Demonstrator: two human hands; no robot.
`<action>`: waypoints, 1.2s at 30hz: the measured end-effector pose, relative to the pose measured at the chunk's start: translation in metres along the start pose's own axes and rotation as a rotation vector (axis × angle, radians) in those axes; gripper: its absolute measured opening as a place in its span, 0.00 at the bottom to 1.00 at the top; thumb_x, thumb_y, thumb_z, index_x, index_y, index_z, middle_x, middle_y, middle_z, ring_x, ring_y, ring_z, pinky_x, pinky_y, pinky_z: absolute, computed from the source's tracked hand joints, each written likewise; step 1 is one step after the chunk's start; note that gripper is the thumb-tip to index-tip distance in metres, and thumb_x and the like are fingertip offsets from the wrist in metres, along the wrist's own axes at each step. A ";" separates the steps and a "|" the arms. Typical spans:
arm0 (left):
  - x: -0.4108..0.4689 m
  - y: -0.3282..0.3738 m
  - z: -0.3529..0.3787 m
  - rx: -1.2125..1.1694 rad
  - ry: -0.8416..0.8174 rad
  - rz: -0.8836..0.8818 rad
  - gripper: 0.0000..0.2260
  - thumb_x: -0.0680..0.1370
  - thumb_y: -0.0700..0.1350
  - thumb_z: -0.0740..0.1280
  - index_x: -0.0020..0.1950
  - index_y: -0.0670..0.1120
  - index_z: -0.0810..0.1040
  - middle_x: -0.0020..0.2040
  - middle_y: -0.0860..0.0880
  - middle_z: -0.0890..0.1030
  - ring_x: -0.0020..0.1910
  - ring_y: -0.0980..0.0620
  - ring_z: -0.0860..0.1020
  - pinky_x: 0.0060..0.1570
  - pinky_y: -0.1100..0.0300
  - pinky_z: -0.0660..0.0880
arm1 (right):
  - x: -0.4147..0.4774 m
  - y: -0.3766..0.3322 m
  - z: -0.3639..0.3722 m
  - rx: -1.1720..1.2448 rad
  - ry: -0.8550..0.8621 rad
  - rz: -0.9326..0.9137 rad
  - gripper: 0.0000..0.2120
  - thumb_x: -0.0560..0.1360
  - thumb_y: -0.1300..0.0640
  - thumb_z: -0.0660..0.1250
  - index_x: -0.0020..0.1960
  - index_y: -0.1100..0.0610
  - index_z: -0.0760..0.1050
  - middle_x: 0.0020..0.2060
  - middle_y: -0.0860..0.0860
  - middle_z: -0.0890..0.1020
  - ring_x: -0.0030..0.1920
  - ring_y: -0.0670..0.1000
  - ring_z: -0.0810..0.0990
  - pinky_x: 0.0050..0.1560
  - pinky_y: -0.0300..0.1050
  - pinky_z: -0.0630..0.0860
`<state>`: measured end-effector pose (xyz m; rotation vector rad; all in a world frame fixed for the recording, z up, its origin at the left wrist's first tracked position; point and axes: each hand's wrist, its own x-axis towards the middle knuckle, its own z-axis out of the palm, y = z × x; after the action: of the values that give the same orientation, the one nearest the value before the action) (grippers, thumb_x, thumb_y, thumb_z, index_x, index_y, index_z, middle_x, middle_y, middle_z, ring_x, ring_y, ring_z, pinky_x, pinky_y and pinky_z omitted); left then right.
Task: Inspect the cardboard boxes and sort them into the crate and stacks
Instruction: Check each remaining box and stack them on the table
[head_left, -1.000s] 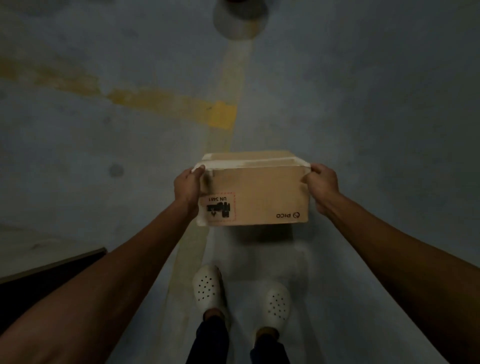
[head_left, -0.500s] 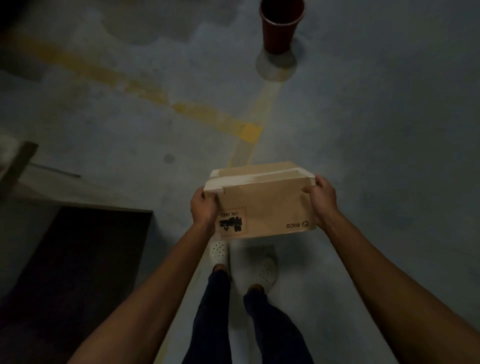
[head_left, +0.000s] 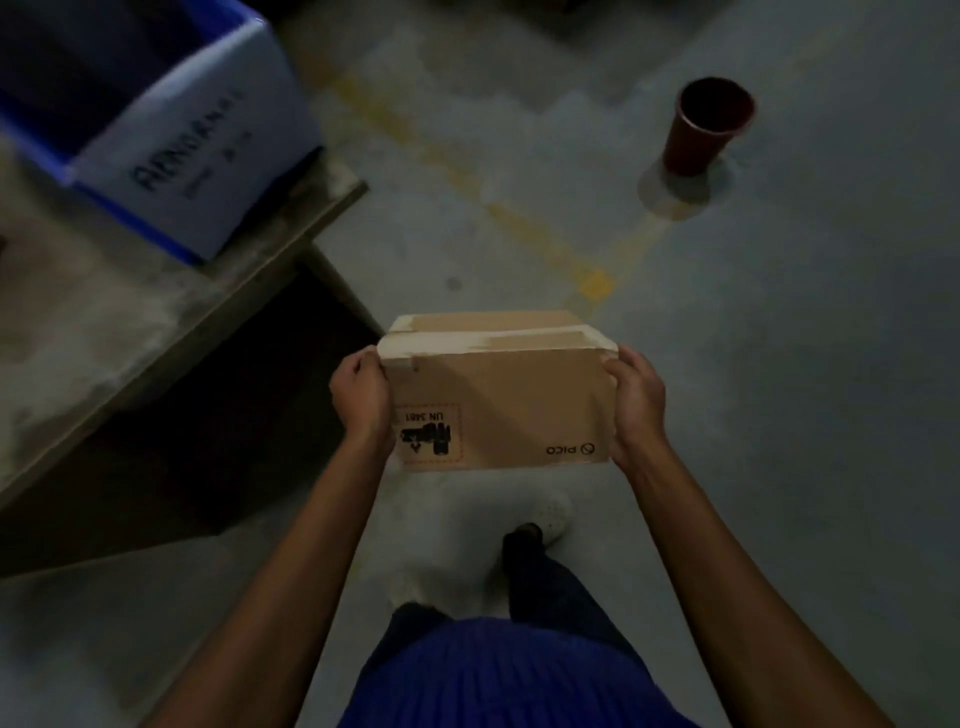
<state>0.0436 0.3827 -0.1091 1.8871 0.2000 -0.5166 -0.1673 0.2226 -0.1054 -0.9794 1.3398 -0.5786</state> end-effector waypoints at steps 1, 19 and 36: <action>-0.001 0.005 -0.023 -0.026 0.032 0.019 0.10 0.82 0.47 0.61 0.43 0.47 0.78 0.43 0.49 0.80 0.43 0.51 0.78 0.41 0.56 0.72 | -0.015 -0.004 0.012 -0.004 0.002 -0.032 0.11 0.80 0.59 0.64 0.60 0.54 0.81 0.51 0.50 0.84 0.48 0.50 0.83 0.43 0.44 0.77; 0.000 0.020 -0.390 -0.311 0.539 0.193 0.03 0.78 0.42 0.67 0.52 0.46 0.77 0.48 0.51 0.79 0.48 0.53 0.78 0.49 0.57 0.78 | -0.269 0.020 0.264 -0.056 -0.308 -0.295 0.19 0.79 0.55 0.66 0.69 0.51 0.73 0.56 0.49 0.80 0.52 0.49 0.79 0.44 0.45 0.74; 0.136 -0.027 -0.498 -0.160 0.500 0.172 0.08 0.77 0.35 0.69 0.50 0.46 0.84 0.49 0.45 0.84 0.53 0.44 0.81 0.54 0.53 0.79 | -0.225 0.029 0.468 -0.381 -0.767 -0.193 0.23 0.77 0.54 0.69 0.71 0.51 0.69 0.63 0.53 0.78 0.60 0.53 0.78 0.60 0.55 0.76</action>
<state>0.2817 0.8370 -0.0481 1.8263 0.3896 0.0942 0.2386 0.5400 -0.0374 -1.4631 0.6726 -0.0475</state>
